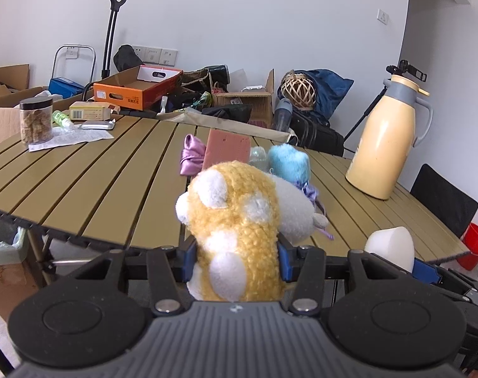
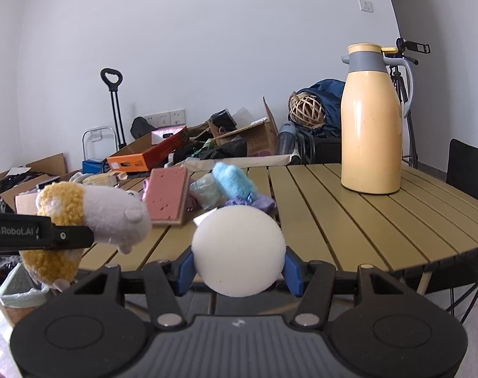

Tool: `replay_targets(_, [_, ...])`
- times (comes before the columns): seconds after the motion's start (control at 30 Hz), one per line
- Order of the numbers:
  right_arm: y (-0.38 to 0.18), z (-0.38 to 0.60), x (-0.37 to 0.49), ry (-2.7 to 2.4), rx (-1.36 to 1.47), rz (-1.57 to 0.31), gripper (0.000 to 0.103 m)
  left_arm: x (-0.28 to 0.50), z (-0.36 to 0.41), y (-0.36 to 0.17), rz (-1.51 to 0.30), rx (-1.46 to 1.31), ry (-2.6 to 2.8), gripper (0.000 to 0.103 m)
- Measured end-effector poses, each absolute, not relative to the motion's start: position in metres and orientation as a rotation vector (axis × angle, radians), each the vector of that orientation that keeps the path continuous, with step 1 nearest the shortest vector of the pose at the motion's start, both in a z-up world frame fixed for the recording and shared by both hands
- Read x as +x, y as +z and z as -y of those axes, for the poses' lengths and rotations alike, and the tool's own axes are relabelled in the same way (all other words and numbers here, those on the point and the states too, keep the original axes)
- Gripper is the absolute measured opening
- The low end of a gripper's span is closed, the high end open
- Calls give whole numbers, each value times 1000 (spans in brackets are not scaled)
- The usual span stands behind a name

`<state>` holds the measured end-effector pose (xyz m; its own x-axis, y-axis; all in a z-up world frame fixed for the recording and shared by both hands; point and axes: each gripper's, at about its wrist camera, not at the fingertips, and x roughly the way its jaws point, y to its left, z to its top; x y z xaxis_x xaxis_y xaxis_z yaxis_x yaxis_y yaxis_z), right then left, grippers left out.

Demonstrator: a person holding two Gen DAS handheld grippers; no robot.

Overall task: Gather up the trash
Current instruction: 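Carry the foam ball and yellow plush down over the black trash bin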

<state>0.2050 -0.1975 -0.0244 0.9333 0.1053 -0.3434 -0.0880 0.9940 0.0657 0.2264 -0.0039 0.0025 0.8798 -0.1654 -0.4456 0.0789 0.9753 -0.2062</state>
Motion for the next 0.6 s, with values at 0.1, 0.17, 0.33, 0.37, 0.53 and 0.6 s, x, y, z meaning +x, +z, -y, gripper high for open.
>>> replay_targets(0.1, [-30,196,196,106,48,-375,56,213,2,0,-487,-171,-124,49])
replay_targets(0.17, [-36,194,190,110,48,-389,56,205,2,-3,-494,-167,-120,49])
replay_targets(0.33, [-49,190,178,119,35,-430,56,190,-2,-14,-523,-155,-117,49])
replay_targets(0.37, [-51,189,176,121,32,-437,56,187,-2,-15,-529,-153,-116,49])
replay_targets(0.53, [-63,183,168,132,17,-478,56,174,-6,-29,-567,-154,-116,49])
replay_targets(0.6, [-69,182,166,134,9,-500,56,171,-9,-36,-588,-151,-113,49])
